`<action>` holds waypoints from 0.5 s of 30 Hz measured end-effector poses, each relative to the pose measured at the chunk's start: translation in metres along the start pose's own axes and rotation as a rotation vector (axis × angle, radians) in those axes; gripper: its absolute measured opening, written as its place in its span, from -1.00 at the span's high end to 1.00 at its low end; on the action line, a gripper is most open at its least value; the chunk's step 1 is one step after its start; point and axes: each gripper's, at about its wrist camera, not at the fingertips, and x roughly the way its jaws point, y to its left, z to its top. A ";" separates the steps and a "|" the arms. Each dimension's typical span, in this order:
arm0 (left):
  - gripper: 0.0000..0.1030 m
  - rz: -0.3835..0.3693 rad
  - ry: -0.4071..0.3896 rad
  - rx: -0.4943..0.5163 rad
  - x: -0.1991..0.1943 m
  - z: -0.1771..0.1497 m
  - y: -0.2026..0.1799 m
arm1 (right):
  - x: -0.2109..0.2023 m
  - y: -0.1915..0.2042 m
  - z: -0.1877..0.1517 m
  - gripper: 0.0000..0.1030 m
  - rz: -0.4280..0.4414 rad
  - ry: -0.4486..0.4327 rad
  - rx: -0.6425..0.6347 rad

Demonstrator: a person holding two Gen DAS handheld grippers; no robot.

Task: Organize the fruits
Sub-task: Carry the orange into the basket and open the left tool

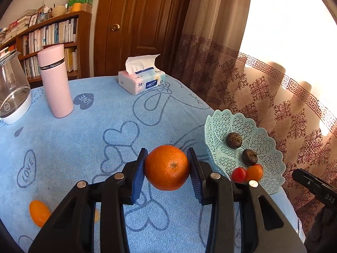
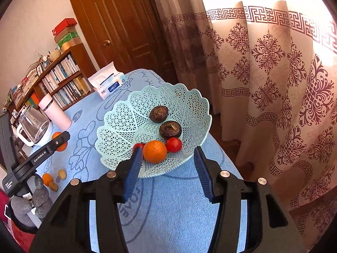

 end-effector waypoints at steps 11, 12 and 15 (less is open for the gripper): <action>0.25 -0.047 0.034 0.071 0.009 0.002 -0.047 | -0.006 -0.018 -0.016 -0.02 0.054 0.012 0.045; 0.25 -0.054 0.032 0.082 0.010 0.003 -0.053 | -0.007 -0.019 -0.017 -0.02 0.058 0.012 0.046; 0.24 -0.072 0.031 0.118 0.014 0.004 -0.072 | -0.007 -0.022 -0.018 -0.02 0.069 0.015 0.051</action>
